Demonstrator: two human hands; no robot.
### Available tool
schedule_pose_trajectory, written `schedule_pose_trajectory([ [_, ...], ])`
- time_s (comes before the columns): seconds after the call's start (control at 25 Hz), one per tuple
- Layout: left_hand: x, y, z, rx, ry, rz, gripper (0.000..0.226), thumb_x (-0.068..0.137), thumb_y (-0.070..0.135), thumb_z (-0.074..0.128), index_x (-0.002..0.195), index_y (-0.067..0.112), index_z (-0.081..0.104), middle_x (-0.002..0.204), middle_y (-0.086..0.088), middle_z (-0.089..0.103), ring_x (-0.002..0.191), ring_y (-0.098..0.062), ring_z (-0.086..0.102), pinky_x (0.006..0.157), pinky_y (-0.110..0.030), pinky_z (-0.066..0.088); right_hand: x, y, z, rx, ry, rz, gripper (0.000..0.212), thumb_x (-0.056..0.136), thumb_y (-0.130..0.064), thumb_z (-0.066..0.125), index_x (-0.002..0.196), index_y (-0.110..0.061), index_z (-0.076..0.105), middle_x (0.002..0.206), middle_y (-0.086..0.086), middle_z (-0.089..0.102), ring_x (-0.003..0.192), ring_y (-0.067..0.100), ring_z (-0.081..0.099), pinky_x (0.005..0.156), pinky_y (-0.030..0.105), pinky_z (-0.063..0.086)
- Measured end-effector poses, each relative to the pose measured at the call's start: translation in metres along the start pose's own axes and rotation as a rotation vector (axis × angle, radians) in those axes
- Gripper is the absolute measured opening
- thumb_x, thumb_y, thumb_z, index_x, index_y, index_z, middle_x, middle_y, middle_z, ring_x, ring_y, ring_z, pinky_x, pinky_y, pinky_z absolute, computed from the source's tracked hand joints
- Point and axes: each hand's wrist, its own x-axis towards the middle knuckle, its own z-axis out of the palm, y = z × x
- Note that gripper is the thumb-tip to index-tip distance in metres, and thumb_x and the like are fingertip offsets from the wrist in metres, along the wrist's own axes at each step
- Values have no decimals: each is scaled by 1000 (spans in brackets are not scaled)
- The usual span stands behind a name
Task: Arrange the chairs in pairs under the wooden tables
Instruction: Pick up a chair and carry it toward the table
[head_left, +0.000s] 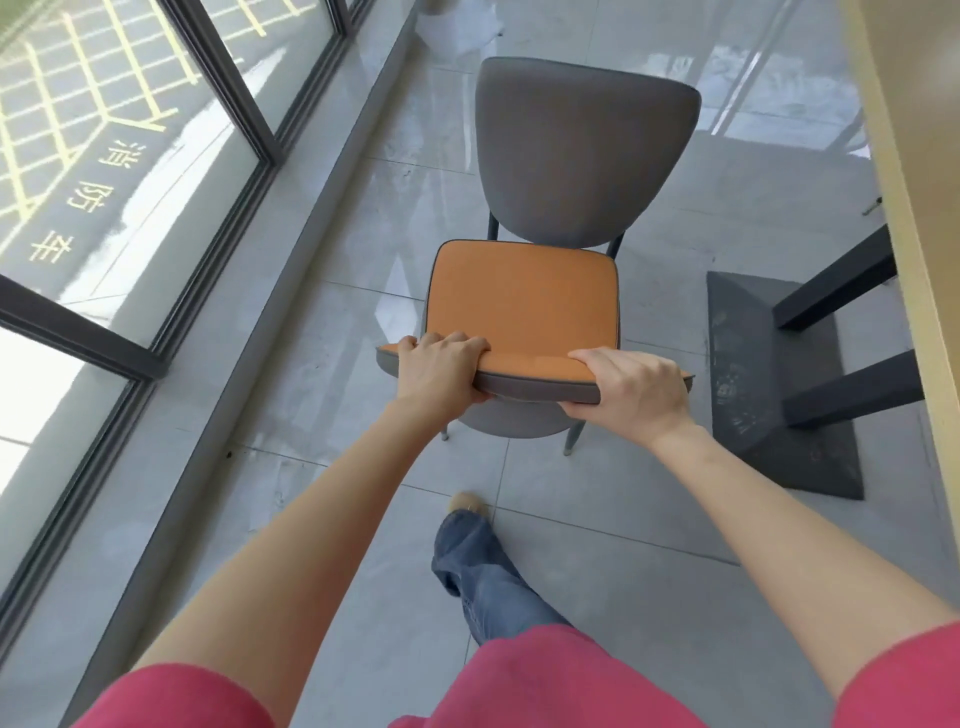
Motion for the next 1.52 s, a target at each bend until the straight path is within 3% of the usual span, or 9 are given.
schedule_pose_trajectory([
  [0.28, 56, -30, -22, 18, -44, 141, 52, 85, 38, 63, 134, 33, 46, 128, 4, 59, 119, -26, 52, 97, -39, 35, 42, 13, 28, -19, 18, 28, 47, 46, -44, 86, 80, -15, 74, 62, -3, 73, 51, 15, 69, 39, 18, 48],
  [0.48, 56, -37, -20, -8, -31, 233, 48, 84, 34, 60, 131, 30, 50, 125, 2, 62, 117, -27, 54, 96, -39, 37, 44, 2, 20, -24, -18, 103, 49, 43, -35, 90, 82, -9, 75, 68, 1, 75, 55, 20, 71, 42, 24, 55],
  [0.68, 57, -46, -21, 12, -68, 349, 42, 86, 30, 58, 127, 24, 53, 121, -2, 63, 113, -30, 56, 93, -39, 41, 46, -19, 8, 34, -171, 303, 50, 51, -24, 88, 95, -7, 72, 86, 7, 76, 71, 29, 72, 63, 39, 59],
  [0.84, 59, -63, -24, 69, -136, 517, 37, 90, 32, 54, 125, 20, 52, 118, -5, 63, 110, -31, 58, 89, -38, 41, 44, -50, 3, 22, -253, 505, 48, 59, -27, 83, 102, -11, 70, 97, 5, 75, 85, 28, 71, 80, 42, 55],
  [1.2, 51, -148, -35, 212, -237, 930, 42, 88, 33, 55, 128, 22, 52, 119, -6, 63, 111, -31, 57, 92, -38, 41, 47, -214, 7, -87, -188, 976, 51, 56, -25, 86, 101, -10, 69, 95, 6, 75, 81, 29, 70, 74, 36, 53],
  [1.36, 56, -184, -42, 266, -258, 1075, 47, 86, 35, 57, 131, 26, 50, 119, -3, 63, 113, -28, 56, 94, -38, 41, 61, -286, 20, -225, -61, 1066, 53, 44, -26, 90, 90, -7, 73, 79, 5, 76, 65, 25, 72, 62, 28, 54],
  [1.52, 57, -206, -46, 315, -252, 1145, 51, 86, 34, 59, 135, 29, 46, 124, 1, 61, 119, -26, 53, 99, -36, 37, 73, -330, 34, -279, -8, 1157, 52, 44, -28, 90, 89, -7, 73, 76, 5, 76, 64, 24, 72, 60, 28, 55],
])
